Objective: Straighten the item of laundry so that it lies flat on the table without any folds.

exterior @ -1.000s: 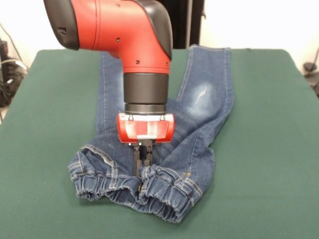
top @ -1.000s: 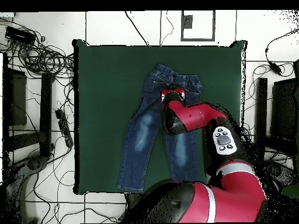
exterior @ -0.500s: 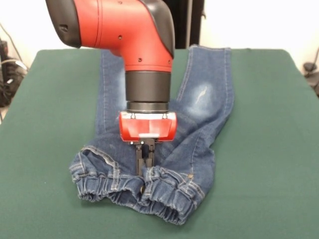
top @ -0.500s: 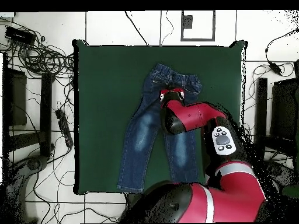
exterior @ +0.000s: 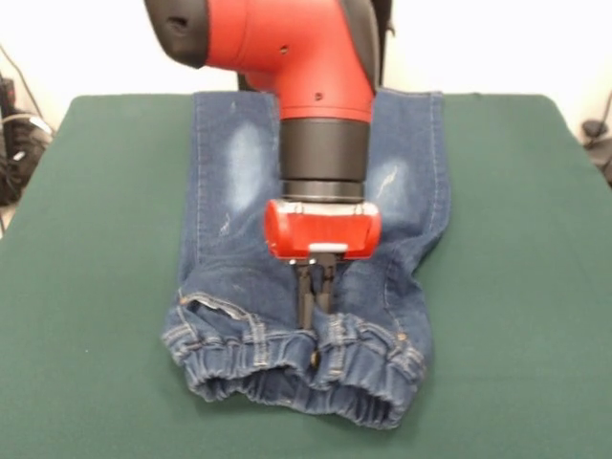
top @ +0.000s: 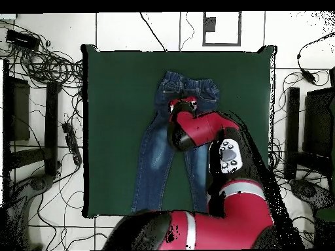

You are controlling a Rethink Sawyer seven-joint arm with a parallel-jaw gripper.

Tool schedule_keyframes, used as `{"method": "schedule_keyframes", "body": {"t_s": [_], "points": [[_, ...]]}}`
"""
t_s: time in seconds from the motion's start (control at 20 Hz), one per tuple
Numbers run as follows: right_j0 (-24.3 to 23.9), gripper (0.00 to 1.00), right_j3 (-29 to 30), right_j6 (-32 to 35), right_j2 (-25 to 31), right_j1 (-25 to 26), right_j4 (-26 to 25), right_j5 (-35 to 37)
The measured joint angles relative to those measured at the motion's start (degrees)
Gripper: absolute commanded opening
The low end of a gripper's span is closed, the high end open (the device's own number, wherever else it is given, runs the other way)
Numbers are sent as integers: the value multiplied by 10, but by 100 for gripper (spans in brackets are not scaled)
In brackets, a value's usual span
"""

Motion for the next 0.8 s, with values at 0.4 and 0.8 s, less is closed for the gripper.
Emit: {"method": "schedule_keyframes", "body": {"t_s": [0.4,0.8], "points": [[24,0,-7,0,-16,-3,0,0],[24,0,-15,0,-20,1,0,0]]}}
